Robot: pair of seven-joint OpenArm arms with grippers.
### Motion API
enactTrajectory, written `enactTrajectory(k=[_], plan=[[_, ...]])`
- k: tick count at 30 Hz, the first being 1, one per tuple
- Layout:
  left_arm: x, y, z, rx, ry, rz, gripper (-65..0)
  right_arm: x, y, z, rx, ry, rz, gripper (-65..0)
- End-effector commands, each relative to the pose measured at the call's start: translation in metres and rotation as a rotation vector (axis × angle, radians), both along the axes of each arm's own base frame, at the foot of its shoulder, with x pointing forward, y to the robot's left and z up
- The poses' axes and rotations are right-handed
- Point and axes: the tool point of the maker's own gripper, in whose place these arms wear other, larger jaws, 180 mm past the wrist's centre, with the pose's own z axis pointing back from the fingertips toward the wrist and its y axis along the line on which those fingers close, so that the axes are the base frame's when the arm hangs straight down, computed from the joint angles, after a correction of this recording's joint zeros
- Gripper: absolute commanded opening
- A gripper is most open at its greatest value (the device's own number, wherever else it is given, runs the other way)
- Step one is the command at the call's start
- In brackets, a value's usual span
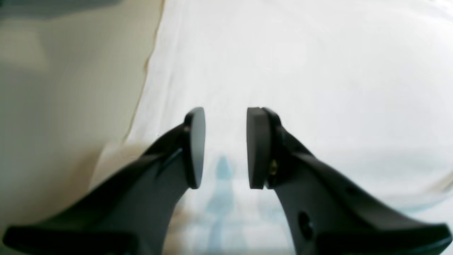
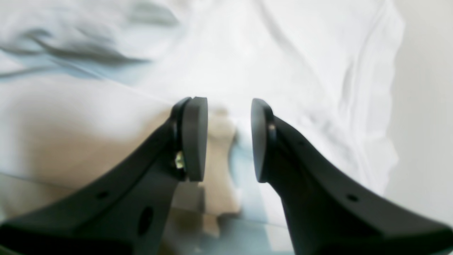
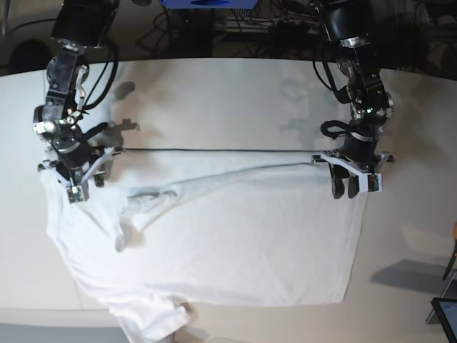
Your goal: Fold the T-shirt properly
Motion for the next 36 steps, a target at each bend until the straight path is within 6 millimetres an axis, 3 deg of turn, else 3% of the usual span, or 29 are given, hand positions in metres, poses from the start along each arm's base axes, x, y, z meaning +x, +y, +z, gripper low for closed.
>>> enactTrajectory(k=[1, 7, 15, 20, 26, 36], plan=[[0.005, 0.004, 0.01, 0.01, -0.037, 0.004, -45.5, 0.014, -0.003, 0.013, 0.002, -0.054, 0.003, -44.7], [-0.009, 0.009, -0.036, 0.094, 0.106, 0.003, -45.7, 0.008, -0.006, -0.001, 0.006, -0.013, -0.001, -44.7], [-0.019, 0.008, -0.063, 0.092, 0.126, -0.001, -45.7, -0.02, -0.004, -0.021, 0.008, 0.049, 0.0, -44.7], [-0.03, 0.009, -0.063, 0.104, 0.131, -0.003, -45.7, -0.034, -0.005, -0.026, 0.0, 0.069, 0.001, -44.7], [-0.042, 0.009, -0.05, 0.138, 0.111, -0.014, -45.7, -0.052, -0.006, -0.018, -0.029, 0.063, 0.008, -44.7], [-0.083, 0.006, -0.045, 0.18, 0.139, -0.036, -45.7, -0.092, 0.001, -0.023, -0.033, 0.106, 0.013, -44.7]])
